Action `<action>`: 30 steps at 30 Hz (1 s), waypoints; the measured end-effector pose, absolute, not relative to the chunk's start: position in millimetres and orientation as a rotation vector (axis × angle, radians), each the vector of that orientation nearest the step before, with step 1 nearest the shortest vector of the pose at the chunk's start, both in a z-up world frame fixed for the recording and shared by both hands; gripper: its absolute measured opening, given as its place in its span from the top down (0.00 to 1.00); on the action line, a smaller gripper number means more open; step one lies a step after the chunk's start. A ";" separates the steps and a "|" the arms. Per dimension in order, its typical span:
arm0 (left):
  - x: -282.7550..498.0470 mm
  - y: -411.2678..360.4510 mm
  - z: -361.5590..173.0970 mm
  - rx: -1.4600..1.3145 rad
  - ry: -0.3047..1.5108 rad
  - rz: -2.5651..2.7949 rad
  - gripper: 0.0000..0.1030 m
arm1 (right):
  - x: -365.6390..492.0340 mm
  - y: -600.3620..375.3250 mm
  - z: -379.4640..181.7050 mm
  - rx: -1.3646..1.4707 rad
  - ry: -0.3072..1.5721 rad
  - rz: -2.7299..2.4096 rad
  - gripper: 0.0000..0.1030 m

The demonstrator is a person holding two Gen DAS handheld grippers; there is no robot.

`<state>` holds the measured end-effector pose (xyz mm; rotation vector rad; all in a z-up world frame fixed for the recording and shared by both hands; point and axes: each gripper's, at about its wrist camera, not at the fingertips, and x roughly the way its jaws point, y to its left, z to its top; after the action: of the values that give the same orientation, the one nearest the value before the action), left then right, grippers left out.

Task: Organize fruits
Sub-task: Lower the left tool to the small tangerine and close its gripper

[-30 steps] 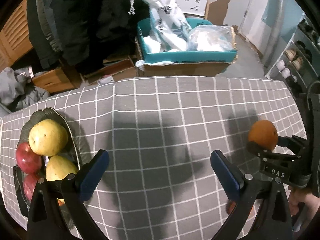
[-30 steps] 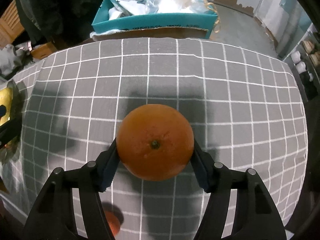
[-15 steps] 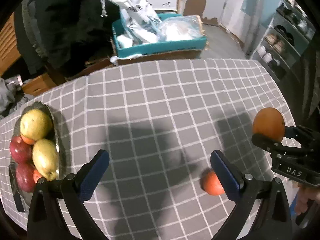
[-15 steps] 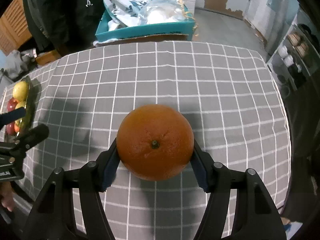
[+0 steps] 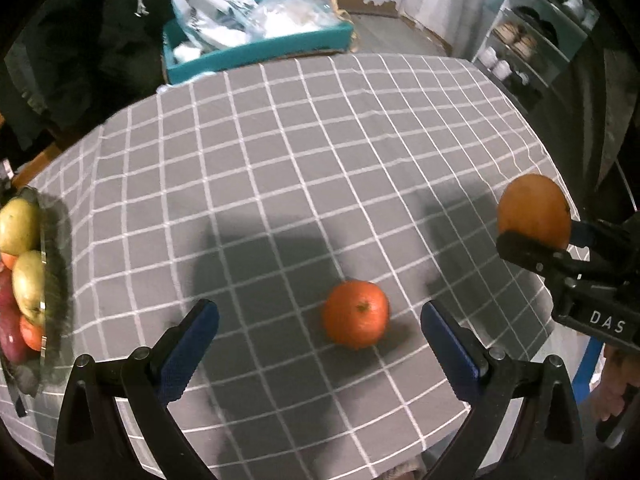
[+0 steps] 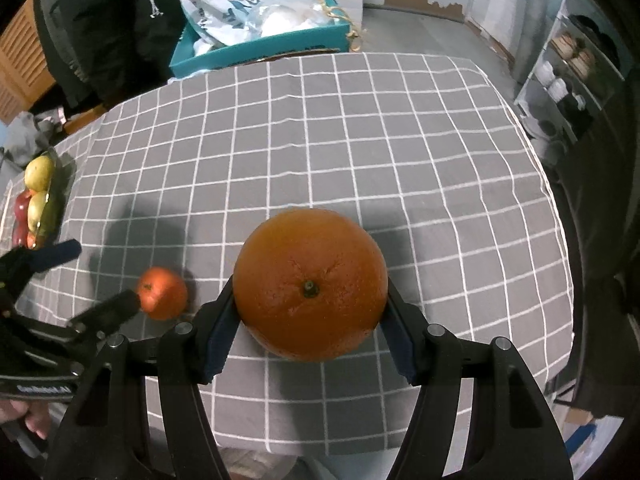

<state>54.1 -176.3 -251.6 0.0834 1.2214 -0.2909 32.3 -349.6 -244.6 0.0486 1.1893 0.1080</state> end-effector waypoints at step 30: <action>53.9 -178.2 -259.5 0.065 1.234 -0.329 0.58 | 39.2 -336.0 -241.3 0.014 1.161 0.119 0.36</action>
<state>53.9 -178.2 -259.5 0.0647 1.2342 -0.3288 39.2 -336.0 -241.3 0.0141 1.1613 0.1187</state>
